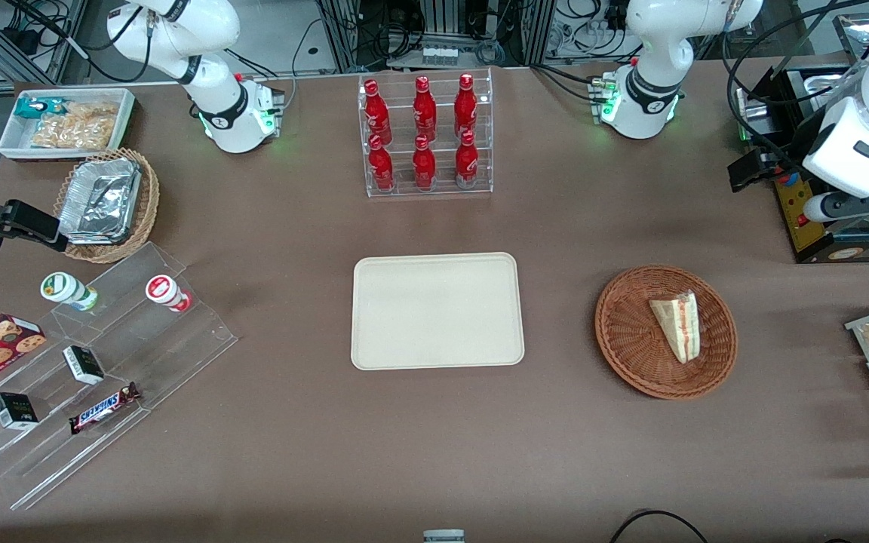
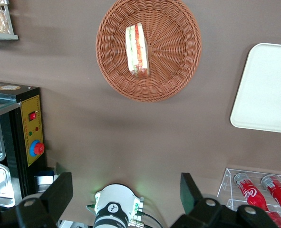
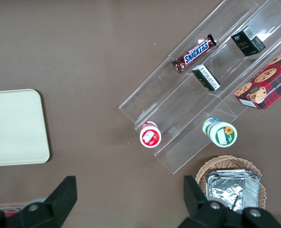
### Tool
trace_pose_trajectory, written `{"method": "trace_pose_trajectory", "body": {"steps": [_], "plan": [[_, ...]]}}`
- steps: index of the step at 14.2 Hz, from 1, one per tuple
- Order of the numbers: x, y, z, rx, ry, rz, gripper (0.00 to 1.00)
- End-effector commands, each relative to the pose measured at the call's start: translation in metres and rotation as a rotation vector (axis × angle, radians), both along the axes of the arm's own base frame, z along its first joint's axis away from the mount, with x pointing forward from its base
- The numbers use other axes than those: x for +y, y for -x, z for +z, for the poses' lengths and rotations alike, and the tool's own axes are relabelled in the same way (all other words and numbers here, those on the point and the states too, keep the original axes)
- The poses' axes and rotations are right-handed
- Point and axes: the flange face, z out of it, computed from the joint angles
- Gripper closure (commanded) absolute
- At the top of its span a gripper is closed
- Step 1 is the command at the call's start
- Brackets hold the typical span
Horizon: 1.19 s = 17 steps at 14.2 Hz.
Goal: Place sandwich from basket to tray
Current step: 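Move the left gripper down over the wrapped sandwich in the wicker basket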
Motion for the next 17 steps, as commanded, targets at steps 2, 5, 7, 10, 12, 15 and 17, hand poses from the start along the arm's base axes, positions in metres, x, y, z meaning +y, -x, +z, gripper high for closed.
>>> {"method": "trace_pose_trajectory", "body": {"steps": [2,5,7,10,12,15,17], "plan": [[-0.003,-0.001,0.002,-0.014,-0.002,0.007,0.00],[-0.002,-0.005,-0.005,-0.001,-0.004,0.005,0.00],[0.002,-0.012,-0.017,0.022,-0.009,0.011,0.00],[0.010,-0.031,-0.060,0.101,-0.011,0.023,0.00],[0.013,-0.042,-0.098,0.169,-0.010,0.026,0.00],[0.008,-0.046,-0.163,0.134,-0.006,0.018,0.00],[0.006,-0.042,-0.212,0.088,0.001,0.011,0.00]]}}
